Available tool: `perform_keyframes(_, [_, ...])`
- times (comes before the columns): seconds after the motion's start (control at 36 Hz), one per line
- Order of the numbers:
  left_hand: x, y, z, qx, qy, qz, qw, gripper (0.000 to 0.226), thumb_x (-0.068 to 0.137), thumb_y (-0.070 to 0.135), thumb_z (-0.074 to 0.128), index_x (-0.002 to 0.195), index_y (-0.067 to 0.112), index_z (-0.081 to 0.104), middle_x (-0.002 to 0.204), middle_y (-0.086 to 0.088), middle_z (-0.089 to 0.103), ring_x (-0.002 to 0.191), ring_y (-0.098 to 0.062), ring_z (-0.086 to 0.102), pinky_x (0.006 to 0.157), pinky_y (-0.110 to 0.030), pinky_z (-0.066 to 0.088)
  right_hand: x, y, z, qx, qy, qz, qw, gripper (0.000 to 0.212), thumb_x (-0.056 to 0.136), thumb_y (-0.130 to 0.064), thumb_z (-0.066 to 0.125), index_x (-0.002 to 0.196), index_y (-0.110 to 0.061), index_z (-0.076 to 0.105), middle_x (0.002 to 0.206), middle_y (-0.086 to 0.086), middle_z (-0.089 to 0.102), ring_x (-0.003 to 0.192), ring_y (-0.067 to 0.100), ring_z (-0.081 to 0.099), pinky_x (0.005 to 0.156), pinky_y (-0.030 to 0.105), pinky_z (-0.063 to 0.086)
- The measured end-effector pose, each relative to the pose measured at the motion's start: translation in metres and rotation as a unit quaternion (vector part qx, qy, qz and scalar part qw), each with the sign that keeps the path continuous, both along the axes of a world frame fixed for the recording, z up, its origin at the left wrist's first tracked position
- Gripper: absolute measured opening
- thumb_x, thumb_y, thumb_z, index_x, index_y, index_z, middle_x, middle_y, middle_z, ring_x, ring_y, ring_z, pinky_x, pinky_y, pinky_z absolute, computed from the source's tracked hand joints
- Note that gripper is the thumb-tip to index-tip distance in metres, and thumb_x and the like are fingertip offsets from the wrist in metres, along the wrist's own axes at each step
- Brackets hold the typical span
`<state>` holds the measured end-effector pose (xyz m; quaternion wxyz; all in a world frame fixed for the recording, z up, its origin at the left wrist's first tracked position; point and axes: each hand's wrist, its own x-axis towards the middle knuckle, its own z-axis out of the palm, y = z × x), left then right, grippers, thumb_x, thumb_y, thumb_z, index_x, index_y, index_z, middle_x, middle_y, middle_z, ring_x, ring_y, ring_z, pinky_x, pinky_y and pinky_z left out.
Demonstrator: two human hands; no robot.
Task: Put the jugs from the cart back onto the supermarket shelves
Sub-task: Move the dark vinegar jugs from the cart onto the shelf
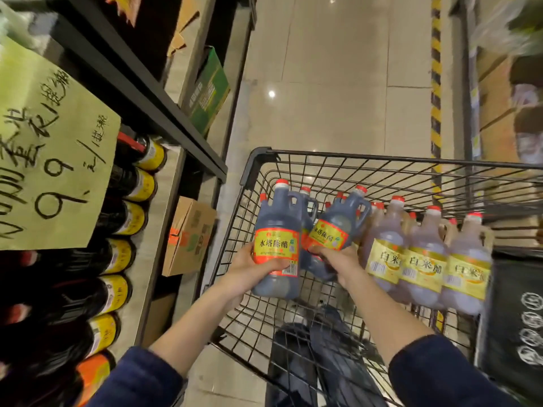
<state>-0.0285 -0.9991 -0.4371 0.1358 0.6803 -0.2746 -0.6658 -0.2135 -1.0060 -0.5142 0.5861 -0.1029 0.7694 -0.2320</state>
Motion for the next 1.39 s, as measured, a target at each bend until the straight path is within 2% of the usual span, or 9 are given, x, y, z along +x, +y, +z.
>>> perform_keyframes(0.11, [0.005, 0.002, -0.002, 0.004, 0.004, 0.011, 1.0, 0.06, 0.069, 0.014, 0.082, 0.121, 0.017, 0.051, 0.106, -0.004, 0.069, 0.097, -0.019, 0.067, 0.087, -0.038, 0.054, 0.018, -0.01, -0.002, 0.017, -0.022, -0.093, 0.995, 0.041, 0.058, -0.004, 0.085, 0.088, -0.006, 0.057, 0.085, 0.009, 0.064, 0.076, 0.021, 0.062, 0.06, 0.028, 0.053])
perform_keyframes(0.22, [0.009, 0.005, -0.006, 0.0, 0.012, 0.028, 1.0, 0.061, 0.07, 0.013, 0.081, 0.121, 0.021, 0.048, 0.106, -0.003, 0.068, 0.096, -0.016, 0.067, 0.081, -0.032, 0.054, 0.013, -0.008, -0.059, 0.013, 0.004, -0.111, 0.994, 0.108, 0.007, -0.032, 0.091, 0.108, -0.011, 0.058, 0.095, 0.007, 0.07, 0.083, 0.025, 0.068, 0.072, 0.045, 0.059])
perform_keyframes(0.61, [0.015, 0.015, 0.004, 0.008, 0.004, 0.039, 0.999, 0.057, 0.071, 0.016, 0.081, 0.12, 0.019, 0.052, 0.106, -0.005, 0.069, 0.096, -0.018, 0.068, 0.081, -0.034, 0.055, 0.011, 0.006, -0.012, -0.019, -0.155, -0.149, 0.976, 0.043, 0.068, 0.008, 0.075, 0.106, -0.005, 0.058, 0.11, 0.018, 0.065, 0.086, 0.03, 0.064, 0.075, 0.044, 0.053])
perform_keyframes(0.75, [0.016, 0.015, 0.019, -0.002, -0.003, 0.039, 0.999, 0.055, 0.073, 0.012, 0.08, 0.119, 0.018, 0.05, 0.101, -0.002, 0.068, 0.09, -0.015, 0.067, 0.072, -0.027, 0.053, 0.007, 0.025, 0.004, -0.045, -0.208, -0.134, 0.968, 0.058, 0.072, 0.009, 0.071, 0.125, -0.003, 0.053, 0.116, 0.018, 0.065, 0.096, 0.032, 0.065, 0.079, 0.043, 0.054])
perform_keyframes(0.97, [0.02, 0.015, 0.053, -0.053, -0.014, -0.024, 0.998, 0.053, 0.072, 0.013, 0.08, 0.118, 0.018, 0.053, 0.101, -0.001, 0.068, 0.089, -0.014, 0.067, 0.066, -0.022, 0.052, -0.005, 0.055, 0.048, -0.086, -0.247, -0.128, 0.957, 0.081, 0.047, 0.004, 0.083, 0.122, -0.008, 0.054, 0.102, 0.011, 0.071, 0.086, 0.025, 0.069, 0.068, 0.037, 0.057])
perform_keyframes(1.08, [0.019, 0.017, 0.075, -0.085, -0.012, -0.059, 0.995, 0.053, 0.074, 0.011, 0.079, 0.119, 0.014, 0.052, 0.098, -0.001, 0.069, 0.08, -0.009, 0.069, 0.057, -0.016, 0.052, -0.011, 0.069, 0.081, -0.129, -0.257, -0.136, 0.948, 0.051, 0.066, 0.012, 0.07, 0.109, -0.013, 0.056, 0.08, 0.002, 0.074, 0.072, 0.017, 0.07, 0.054, 0.028, 0.057])
perform_keyframes(1.17, [0.015, 0.018, 0.093, -0.117, -0.004, -0.084, 0.99, 0.052, 0.073, 0.006, 0.079, 0.118, 0.012, 0.053, 0.092, 0.0, 0.068, 0.064, 0.001, 0.068, 0.051, -0.011, 0.049, -0.015, 0.079, 0.106, -0.158, -0.275, -0.16, 0.935, 0.063, 0.062, 0.01, 0.071, 0.118, -0.012, 0.052, 0.085, 0.005, 0.072, 0.076, 0.02, 0.068, 0.051, 0.028, 0.056])
perform_keyframes(1.25, [0.008, 0.019, 0.11, -0.145, 0.003, -0.121, 0.982, 0.063, 0.066, 0.01, 0.084, 0.121, 0.008, 0.052, 0.099, -0.005, 0.07, 0.077, -0.007, 0.069, 0.059, -0.015, 0.053, -0.021, 0.086, 0.133, -0.197, -0.25, -0.165, 0.933, 0.098, 0.029, -0.002, 0.092, 0.119, -0.006, 0.054, 0.077, 0.003, 0.074, 0.068, 0.018, 0.071, 0.052, 0.027, 0.056])
perform_keyframes(1.39, [-0.011, 0.018, 0.138, -0.18, 0.013, -0.158, 0.971, 0.097, 0.037, 0.035, 0.093, 0.122, 0.013, 0.052, 0.103, -0.004, 0.071, 0.092, -0.018, 0.069, 0.079, -0.033, 0.056, -0.041, 0.107, 0.177, -0.267, -0.233, -0.158, 0.921, 0.091, 0.031, 0.002, 0.085, 0.116, -0.005, 0.053, 0.074, 0.003, 0.074, 0.061, 0.015, 0.07, 0.045, 0.022, 0.052])
